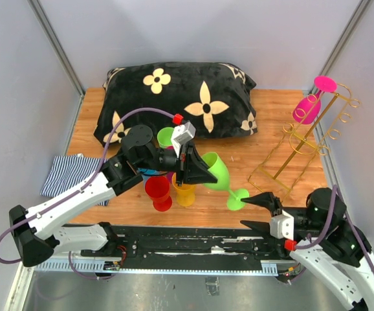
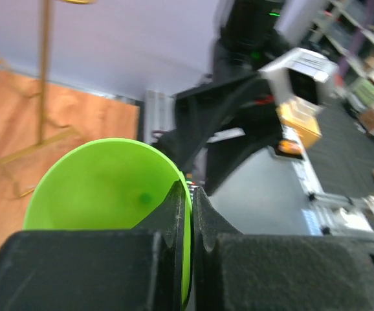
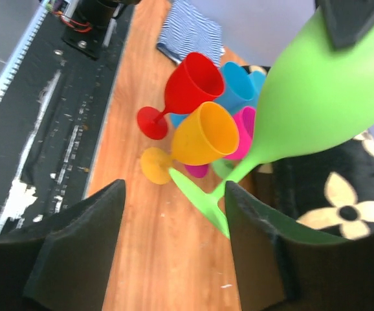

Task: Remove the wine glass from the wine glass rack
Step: Place the wine glass at the center of the board.

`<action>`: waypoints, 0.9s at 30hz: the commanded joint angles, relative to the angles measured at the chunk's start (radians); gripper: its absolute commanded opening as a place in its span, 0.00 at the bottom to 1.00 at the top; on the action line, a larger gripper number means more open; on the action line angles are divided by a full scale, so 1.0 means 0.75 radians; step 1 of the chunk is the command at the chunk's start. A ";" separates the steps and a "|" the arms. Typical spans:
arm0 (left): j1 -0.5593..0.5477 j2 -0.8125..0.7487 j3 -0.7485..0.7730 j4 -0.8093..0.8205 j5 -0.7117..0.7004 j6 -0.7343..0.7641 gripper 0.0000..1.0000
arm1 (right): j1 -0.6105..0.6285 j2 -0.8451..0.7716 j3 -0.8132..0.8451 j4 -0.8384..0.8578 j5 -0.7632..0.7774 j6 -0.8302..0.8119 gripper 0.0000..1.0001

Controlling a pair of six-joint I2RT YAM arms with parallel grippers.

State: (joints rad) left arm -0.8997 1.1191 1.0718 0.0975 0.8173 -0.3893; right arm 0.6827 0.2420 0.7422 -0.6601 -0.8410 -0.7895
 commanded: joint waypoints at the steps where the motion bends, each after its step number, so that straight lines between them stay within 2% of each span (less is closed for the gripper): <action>1: 0.009 -0.026 0.050 -0.137 -0.429 0.100 0.00 | 0.026 -0.076 0.025 0.053 0.108 0.025 0.70; 3: 0.009 -0.038 0.051 -0.164 -0.552 0.104 0.01 | 0.026 -0.101 0.052 0.069 0.116 0.037 0.77; 7: 0.009 -0.032 0.072 -0.174 -0.695 0.095 0.00 | 0.026 -0.143 0.098 0.083 0.093 0.056 0.82; 18: -0.026 0.066 0.043 -0.077 -0.913 0.060 0.00 | 0.027 -0.171 0.154 0.144 0.235 0.102 0.85; 27: -0.185 0.184 0.070 -0.101 -1.274 0.264 0.00 | 0.025 -0.212 0.092 0.301 0.425 0.118 0.86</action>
State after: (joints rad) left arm -0.9829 1.2201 1.0901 -0.0029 0.0154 -0.2955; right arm 0.6827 0.1013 0.8268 -0.5194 -0.6151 -0.7261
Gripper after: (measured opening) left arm 0.039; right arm 0.862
